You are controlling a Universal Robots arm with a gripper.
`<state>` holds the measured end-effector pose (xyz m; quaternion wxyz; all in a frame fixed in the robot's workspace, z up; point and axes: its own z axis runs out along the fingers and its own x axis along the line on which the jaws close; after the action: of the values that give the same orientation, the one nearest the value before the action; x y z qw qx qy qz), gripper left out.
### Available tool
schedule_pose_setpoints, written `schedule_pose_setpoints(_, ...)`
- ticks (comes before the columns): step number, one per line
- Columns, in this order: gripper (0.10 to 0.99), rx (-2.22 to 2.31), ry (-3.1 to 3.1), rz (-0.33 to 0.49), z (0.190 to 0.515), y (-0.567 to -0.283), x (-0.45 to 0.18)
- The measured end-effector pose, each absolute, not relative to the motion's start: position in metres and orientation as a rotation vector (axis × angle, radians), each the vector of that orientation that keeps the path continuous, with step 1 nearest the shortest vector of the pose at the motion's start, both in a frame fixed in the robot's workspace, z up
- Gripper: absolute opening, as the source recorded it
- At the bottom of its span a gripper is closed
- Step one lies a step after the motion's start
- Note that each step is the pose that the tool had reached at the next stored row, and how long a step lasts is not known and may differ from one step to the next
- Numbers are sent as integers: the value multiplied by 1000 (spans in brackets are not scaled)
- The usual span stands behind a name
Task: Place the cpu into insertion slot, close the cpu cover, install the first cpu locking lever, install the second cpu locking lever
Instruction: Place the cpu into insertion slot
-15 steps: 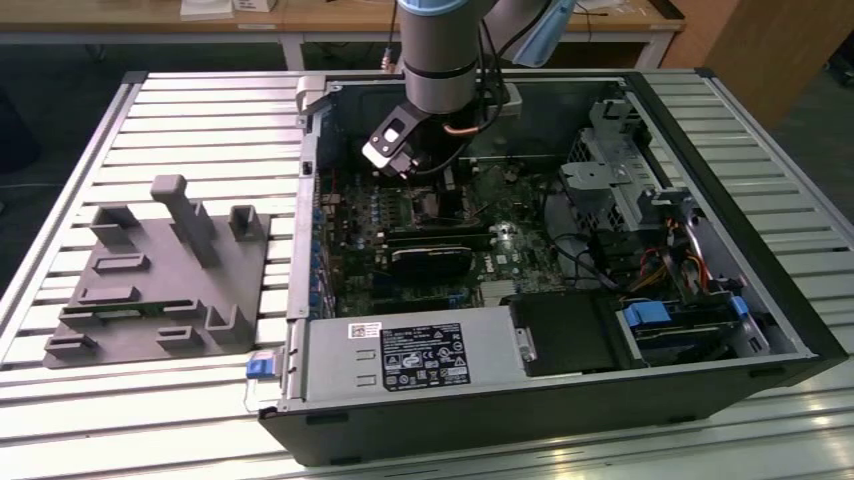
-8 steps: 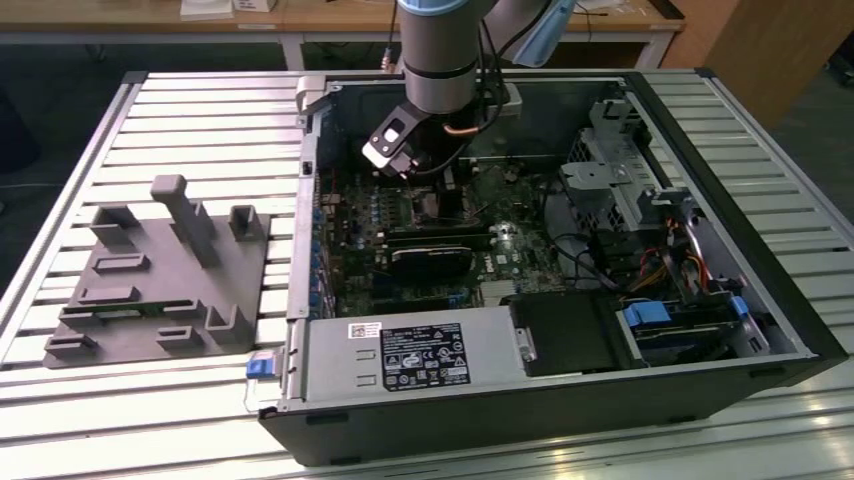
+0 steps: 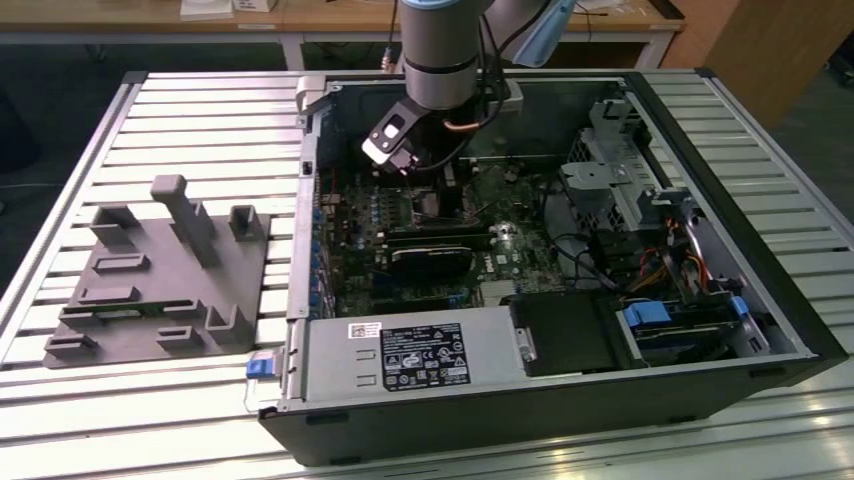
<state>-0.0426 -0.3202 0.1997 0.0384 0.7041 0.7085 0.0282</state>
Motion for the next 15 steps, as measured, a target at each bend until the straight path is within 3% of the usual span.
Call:
schedule_pose_setpoints(11,612,2160,2173,86,203,-320,-43)
schedule_pose_setpoints(14,537,2160,2173,87,203,-320,-43)
schedule_pose_setpoints(15,475,2160,2173,86,203,-320,-43)
